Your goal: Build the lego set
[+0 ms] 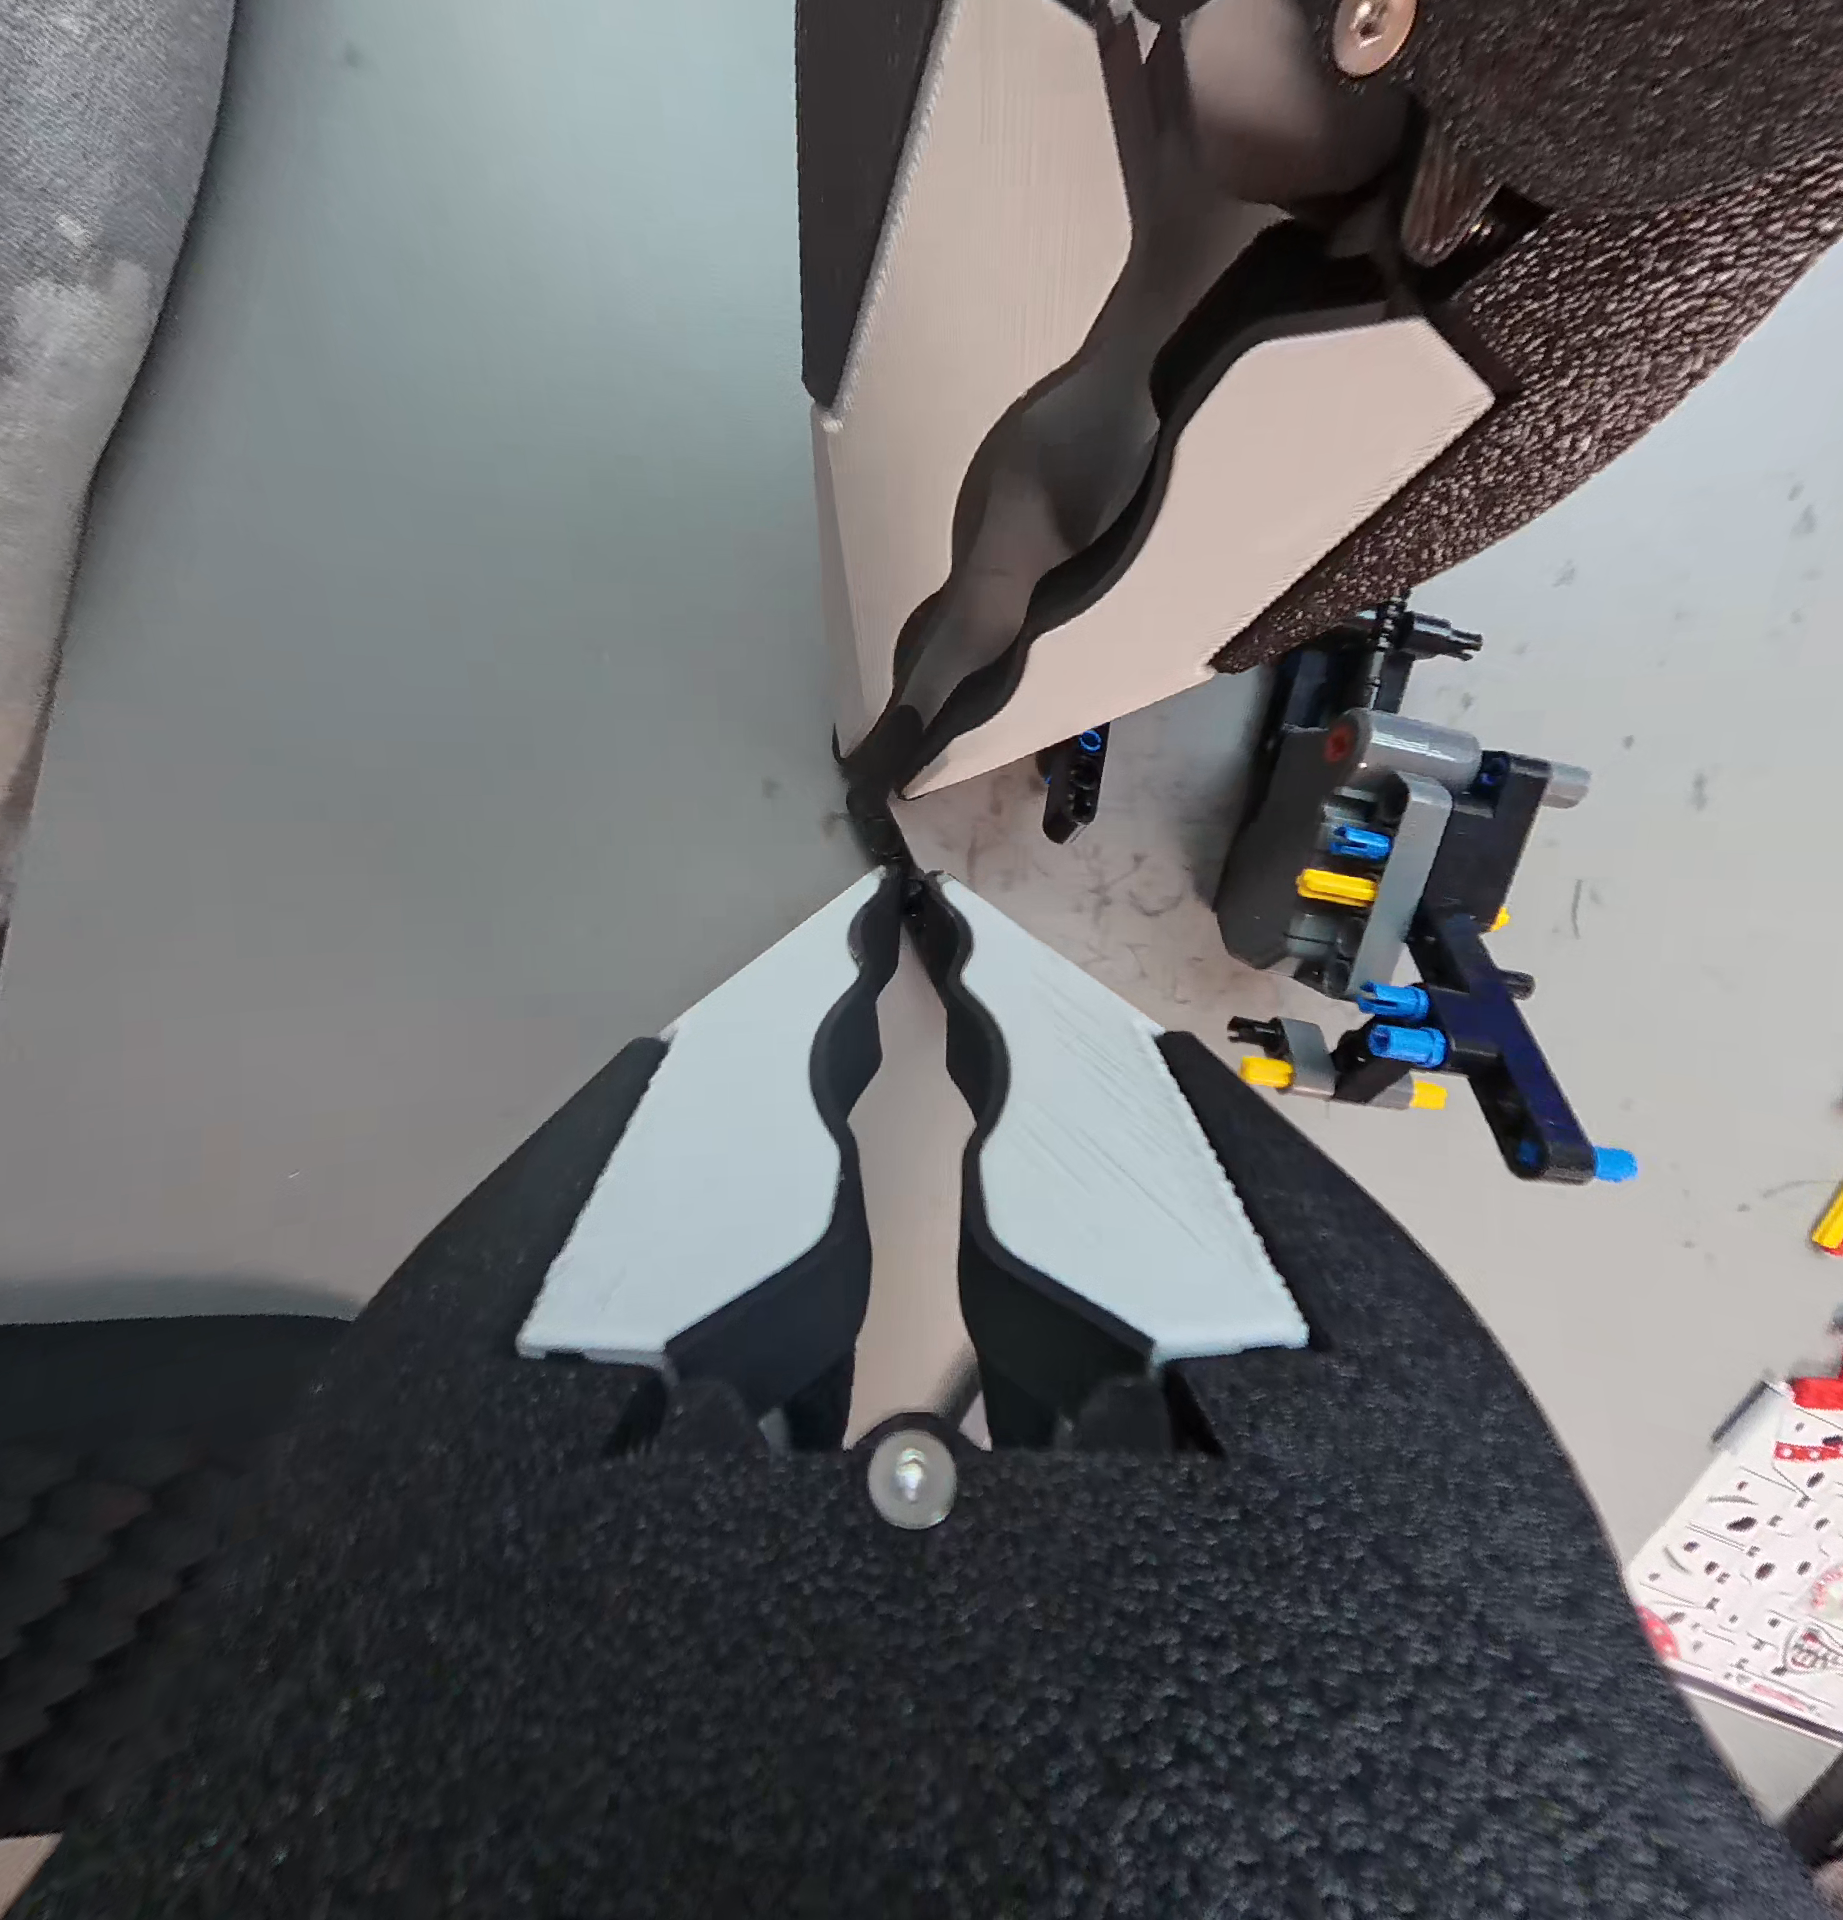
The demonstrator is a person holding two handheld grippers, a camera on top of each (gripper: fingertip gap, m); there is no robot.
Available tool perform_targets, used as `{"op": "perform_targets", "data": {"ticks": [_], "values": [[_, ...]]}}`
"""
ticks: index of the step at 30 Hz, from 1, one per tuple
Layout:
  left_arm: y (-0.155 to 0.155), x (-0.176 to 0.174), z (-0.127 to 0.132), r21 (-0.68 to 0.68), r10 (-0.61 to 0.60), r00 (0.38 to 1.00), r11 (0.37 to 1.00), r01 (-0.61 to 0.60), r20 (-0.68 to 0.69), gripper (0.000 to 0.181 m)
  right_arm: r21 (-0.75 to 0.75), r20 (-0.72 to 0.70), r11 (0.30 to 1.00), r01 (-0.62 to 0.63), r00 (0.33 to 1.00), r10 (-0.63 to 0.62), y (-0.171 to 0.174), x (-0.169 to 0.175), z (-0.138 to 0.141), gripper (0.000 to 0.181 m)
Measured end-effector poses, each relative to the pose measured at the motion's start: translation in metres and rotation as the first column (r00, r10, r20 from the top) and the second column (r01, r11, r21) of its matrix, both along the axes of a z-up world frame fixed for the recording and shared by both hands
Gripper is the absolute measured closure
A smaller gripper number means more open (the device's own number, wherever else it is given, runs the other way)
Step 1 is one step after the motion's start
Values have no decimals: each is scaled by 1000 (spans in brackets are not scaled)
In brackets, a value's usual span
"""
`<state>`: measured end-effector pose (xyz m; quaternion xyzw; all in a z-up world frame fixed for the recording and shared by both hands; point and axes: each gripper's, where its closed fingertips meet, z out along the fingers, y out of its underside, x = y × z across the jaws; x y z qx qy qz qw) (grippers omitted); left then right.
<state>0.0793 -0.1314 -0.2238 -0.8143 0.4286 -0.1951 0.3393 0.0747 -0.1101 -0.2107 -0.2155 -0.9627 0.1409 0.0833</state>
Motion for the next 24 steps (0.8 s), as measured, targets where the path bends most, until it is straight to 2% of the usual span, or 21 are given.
{"op": "perform_targets", "data": {"ticks": [1, 13, 24], "values": [[0, 0, 0, 0, -1, 1000, 1000, 1, 0, 173, -3, 4, 1000, -2, 1000, 2, -1, -1, 0, 177], [-1, 0, 0, -6, -7, 1000, 1000, 7, 5, 173, 36, 63, 999, -41, 997, 39, -1, 3, -3, 177], [-1, -1, 0, 31, -40, 999, 999, 41, -13, 173, 70, 60, 988, -139, 989, 135, -5, 3, -9, 178]]}}
